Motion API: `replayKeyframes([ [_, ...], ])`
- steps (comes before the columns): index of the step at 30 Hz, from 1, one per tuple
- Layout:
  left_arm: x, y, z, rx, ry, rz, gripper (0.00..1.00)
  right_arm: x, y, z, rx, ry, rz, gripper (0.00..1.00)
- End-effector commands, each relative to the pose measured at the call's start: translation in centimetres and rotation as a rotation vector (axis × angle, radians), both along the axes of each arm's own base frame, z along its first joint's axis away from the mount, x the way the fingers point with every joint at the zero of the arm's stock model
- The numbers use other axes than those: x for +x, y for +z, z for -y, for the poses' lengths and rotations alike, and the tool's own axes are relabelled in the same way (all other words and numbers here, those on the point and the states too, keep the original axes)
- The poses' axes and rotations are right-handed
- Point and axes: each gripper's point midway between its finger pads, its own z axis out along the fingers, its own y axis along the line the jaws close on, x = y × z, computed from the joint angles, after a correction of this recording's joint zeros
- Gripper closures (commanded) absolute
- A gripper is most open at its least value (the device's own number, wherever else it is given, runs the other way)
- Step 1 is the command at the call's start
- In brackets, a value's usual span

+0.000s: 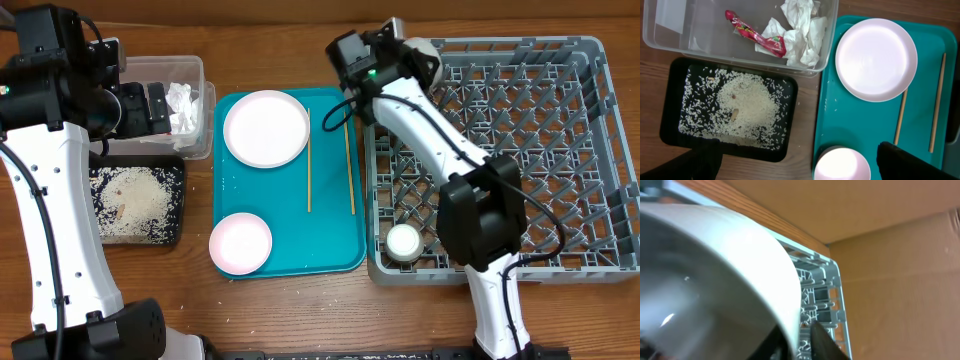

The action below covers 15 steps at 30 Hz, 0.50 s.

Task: Sort waste into correct bins and load items into the dishwasher
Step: 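Place the grey bowl upright in the rack's back-left corner, then reach the right gripper to the small pink plate on the tray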

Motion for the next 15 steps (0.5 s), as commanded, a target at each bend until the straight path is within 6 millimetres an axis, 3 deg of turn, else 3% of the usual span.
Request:
replayKeyframes([
  [1, 0.1, 0.7, -0.1, 0.005, 0.009, 0.021, 0.0, -0.2, -0.6, -1.4, 0.002, 0.027, -0.008, 0.72],
  [9, 0.1, 0.7, -0.1, 0.005, 0.009, 0.021, 0.0, -0.8, -0.6, -3.9, 0.003, 0.077, -0.014, 0.47],
  [15, 0.1, 0.7, -0.1, 0.005, 0.009, 0.021, 0.0, -1.6, -1.4, -7.4, 0.074, 0.162, -0.045, 0.41],
])
